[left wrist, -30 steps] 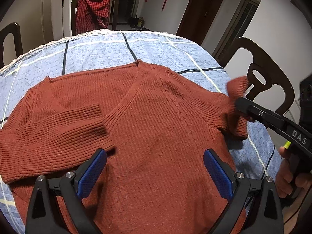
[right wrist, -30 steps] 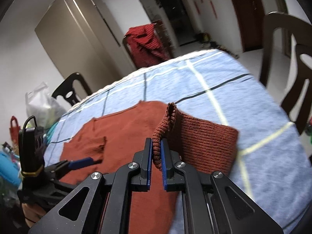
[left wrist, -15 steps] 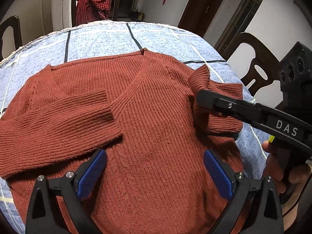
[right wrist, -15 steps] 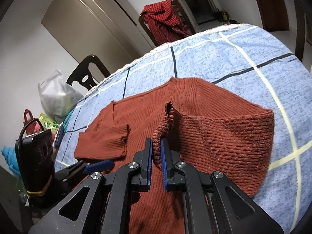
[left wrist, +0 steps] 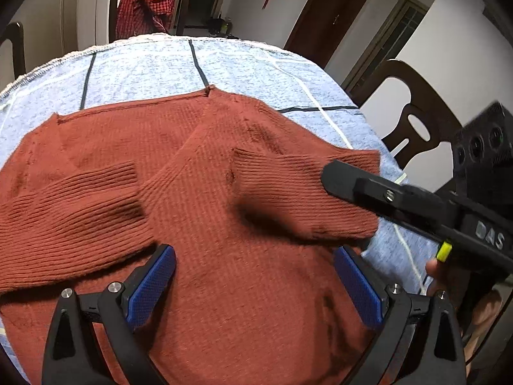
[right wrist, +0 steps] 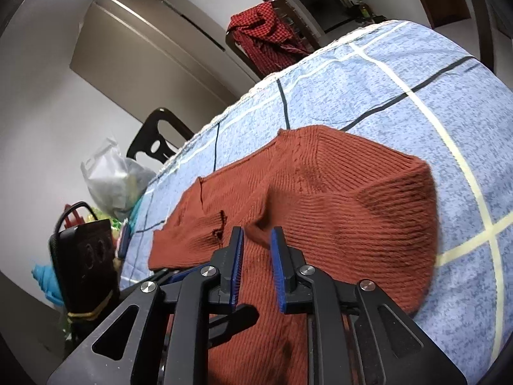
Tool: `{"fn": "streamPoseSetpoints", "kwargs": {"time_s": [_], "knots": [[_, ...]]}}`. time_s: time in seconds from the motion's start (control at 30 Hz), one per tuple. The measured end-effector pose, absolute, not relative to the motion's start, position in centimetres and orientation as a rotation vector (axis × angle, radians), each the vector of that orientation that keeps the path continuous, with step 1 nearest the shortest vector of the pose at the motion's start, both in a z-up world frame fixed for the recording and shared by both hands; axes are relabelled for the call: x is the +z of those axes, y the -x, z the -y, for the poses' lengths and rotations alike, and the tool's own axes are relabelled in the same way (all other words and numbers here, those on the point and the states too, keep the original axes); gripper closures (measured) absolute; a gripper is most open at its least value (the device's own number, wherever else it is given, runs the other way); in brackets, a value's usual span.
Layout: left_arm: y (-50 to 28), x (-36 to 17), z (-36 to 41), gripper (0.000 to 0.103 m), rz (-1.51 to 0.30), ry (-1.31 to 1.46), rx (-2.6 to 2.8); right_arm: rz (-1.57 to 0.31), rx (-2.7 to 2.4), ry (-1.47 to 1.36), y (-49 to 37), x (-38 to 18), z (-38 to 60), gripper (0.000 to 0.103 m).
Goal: Fold small clothes
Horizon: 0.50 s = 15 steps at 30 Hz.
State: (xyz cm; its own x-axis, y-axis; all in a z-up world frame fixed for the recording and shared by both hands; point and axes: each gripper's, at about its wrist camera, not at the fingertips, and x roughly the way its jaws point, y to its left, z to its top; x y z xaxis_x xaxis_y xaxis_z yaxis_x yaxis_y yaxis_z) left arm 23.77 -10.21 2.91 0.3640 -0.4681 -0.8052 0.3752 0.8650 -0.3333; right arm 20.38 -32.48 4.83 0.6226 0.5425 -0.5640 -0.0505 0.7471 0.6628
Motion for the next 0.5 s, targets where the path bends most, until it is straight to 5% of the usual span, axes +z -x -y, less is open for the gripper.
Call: {"fn": "streamPoseSetpoints", "kwargs": {"time_s": [0.27,0.5], "knots": [[-25.2,3.1,10.4,0.002,-1.063,0.113,-0.493,-0.794,0.316,-0.704,-18.6,5.0,34.9,0.072],[-27.8,2.5,10.5,0.013,-1.106,0.118,-0.467,-0.735,0.244,-0.73,-15.8,5.1,37.1,0.072]]}}
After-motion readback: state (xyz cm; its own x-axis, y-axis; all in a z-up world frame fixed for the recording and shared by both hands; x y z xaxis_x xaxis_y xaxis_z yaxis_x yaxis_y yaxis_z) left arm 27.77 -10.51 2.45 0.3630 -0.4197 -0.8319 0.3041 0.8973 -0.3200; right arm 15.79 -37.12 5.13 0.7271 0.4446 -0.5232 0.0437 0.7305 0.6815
